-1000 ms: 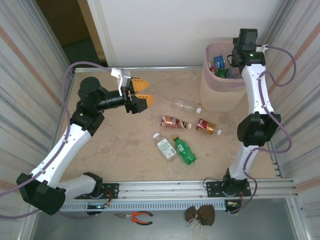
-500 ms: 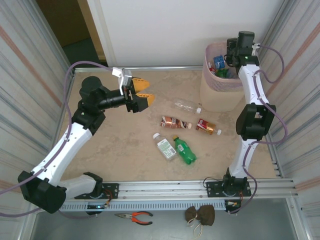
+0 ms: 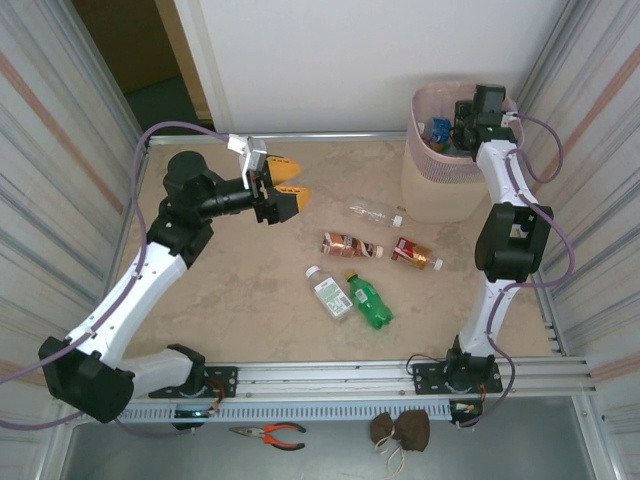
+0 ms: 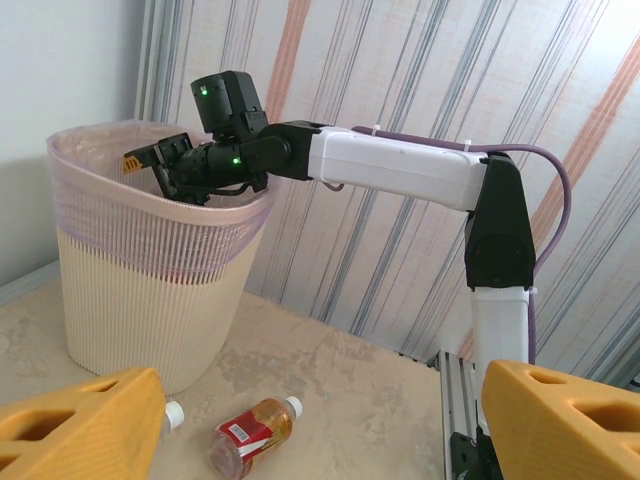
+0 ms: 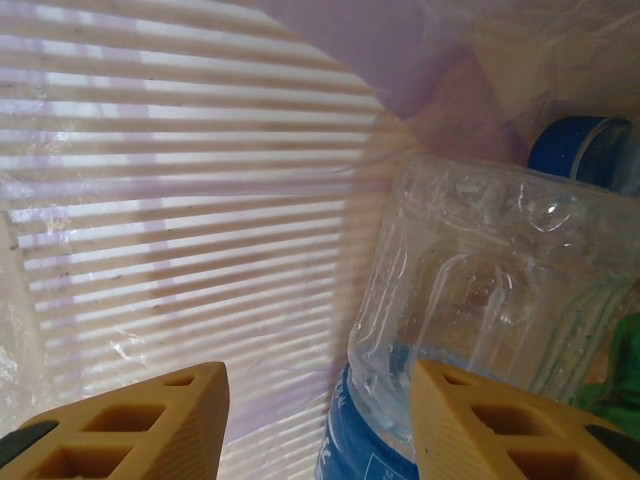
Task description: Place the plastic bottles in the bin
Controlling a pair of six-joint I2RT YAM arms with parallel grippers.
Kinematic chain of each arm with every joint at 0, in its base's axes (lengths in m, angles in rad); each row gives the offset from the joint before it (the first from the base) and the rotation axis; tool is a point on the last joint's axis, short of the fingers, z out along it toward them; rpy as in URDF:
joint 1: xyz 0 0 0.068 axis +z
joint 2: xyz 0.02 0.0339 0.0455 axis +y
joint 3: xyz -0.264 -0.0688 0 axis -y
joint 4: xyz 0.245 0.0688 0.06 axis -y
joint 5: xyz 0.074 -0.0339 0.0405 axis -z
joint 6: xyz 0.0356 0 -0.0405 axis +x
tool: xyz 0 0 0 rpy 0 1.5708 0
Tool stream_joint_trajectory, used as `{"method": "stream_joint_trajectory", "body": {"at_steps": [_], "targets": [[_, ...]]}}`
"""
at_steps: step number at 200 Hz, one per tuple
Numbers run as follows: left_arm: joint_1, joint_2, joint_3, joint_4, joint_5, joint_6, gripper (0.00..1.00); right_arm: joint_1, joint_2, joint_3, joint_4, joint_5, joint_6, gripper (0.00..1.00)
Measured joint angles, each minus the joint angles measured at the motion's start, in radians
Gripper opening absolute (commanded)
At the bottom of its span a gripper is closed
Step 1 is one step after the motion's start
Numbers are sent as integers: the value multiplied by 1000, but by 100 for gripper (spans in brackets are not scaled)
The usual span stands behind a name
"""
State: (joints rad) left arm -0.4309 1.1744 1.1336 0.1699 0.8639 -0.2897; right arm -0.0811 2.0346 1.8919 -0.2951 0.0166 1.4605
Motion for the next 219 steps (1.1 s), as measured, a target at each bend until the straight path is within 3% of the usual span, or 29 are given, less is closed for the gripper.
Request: {"method": "stream_joint_trajectory", "body": {"at_steps": [64,131,219], "targets": [[0,0,0,-82,-84,-23,79,-11,-100,63,-135,-45,-171,53],[-37,107,6,-268,-280,-128,77,-19,-328,72,-249,-99,-440,54],[-215,307,39,-592,-668,-455,67,-33,-614,-225,-294,-89,-583,56]]}}
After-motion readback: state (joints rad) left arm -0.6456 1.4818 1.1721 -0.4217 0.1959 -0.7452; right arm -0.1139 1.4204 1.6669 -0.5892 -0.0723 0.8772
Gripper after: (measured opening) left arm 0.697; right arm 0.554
